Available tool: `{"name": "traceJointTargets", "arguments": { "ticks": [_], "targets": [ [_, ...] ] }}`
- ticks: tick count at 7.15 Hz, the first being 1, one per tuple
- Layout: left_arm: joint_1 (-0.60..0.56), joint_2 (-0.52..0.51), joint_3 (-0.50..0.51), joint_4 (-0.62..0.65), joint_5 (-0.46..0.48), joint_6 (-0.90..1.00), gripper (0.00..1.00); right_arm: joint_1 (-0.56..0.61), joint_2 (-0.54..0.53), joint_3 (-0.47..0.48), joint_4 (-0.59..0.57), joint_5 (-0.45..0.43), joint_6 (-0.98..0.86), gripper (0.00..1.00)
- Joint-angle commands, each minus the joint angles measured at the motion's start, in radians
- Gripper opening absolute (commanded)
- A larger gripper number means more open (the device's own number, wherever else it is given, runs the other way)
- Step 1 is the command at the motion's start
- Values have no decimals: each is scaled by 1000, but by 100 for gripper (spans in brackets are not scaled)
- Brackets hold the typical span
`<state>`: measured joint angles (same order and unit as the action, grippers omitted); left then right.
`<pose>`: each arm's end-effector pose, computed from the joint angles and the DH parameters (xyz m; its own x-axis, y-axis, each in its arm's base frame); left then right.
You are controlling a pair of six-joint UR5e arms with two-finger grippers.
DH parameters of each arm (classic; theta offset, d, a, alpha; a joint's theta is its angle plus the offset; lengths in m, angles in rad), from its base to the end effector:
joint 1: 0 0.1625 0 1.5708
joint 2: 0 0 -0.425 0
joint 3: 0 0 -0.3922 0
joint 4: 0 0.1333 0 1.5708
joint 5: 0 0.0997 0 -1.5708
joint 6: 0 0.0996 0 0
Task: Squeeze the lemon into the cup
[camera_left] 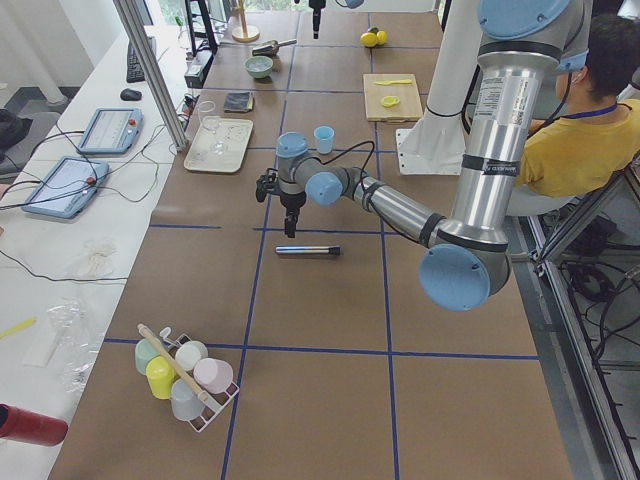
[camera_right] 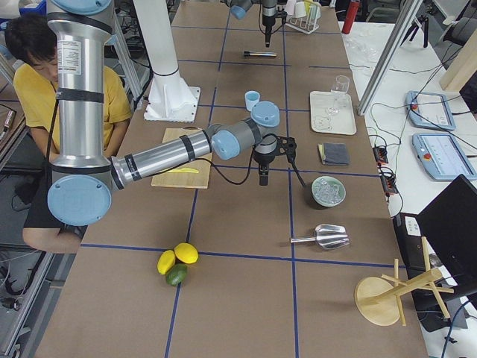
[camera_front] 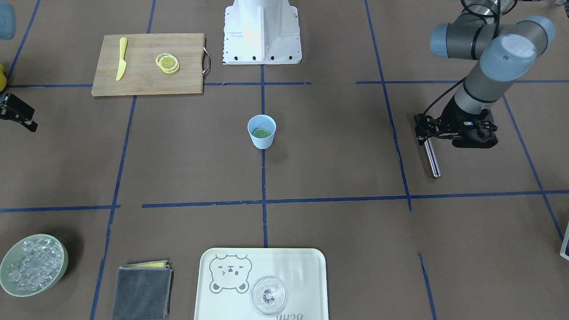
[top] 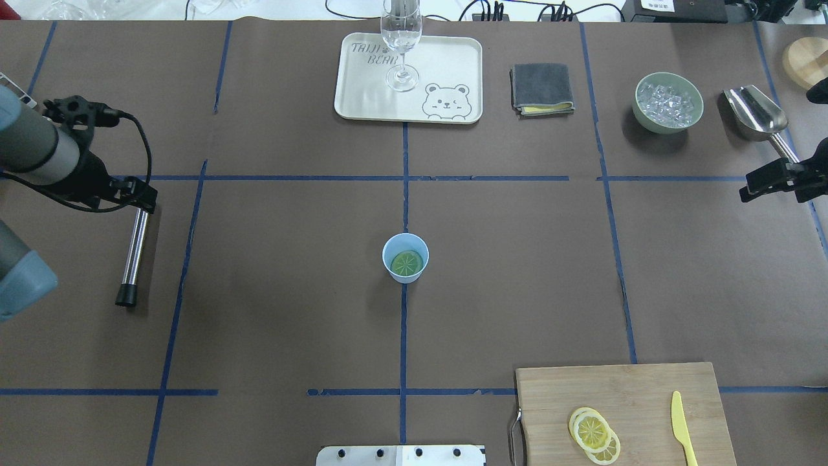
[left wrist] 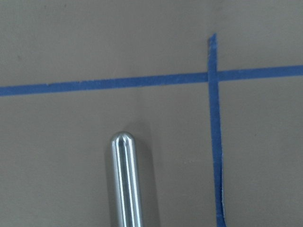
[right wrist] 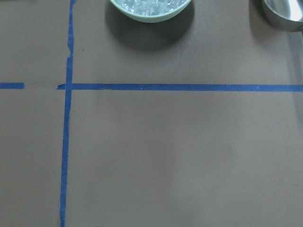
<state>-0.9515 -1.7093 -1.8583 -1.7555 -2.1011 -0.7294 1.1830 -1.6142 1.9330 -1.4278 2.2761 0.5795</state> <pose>0.2499 -0.4934 0.4346 0.7151 0.1049 -0.6911 0.0014 0.9885 0.1514 -0.1168 -0.4676 0.4876 0.6838 -0.0108 0.7296 -0.0429 0.9976 0.0550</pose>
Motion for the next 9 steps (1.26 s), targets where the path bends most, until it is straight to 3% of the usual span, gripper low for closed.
{"name": "traceJointTargets", "arguments": {
  "ticks": [1, 2, 3, 4, 5, 7, 9],
  "targets": [
    [-204, 90, -86, -4, -160, 248, 100, 110, -12, -101, -8, 9, -178, 100],
    [-302, 103, -146, 5, -196, 298, 100, 223, -32, -123, -51, 51, -337, 100],
    [-329, 140, -151, 2, -198, 321, 100, 239, -23, -173, -139, 115, -478, 100],
    [-405, 181, -163, -1, -191, 340, 100, 234, -15, -204, -145, 131, -501, 100],
    [-415, 174, -98, 2, -192, 486, 100, 240, 23, -257, -140, 131, -501, 100],
    [-421, 192, -56, 4, -191, 620, 100, 307, 27, -267, -148, 150, -504, 100],
    [-499, 207, -7, 11, -197, 747, 100, 337, 22, -267, -152, 160, -512, 100]
  ]
}}
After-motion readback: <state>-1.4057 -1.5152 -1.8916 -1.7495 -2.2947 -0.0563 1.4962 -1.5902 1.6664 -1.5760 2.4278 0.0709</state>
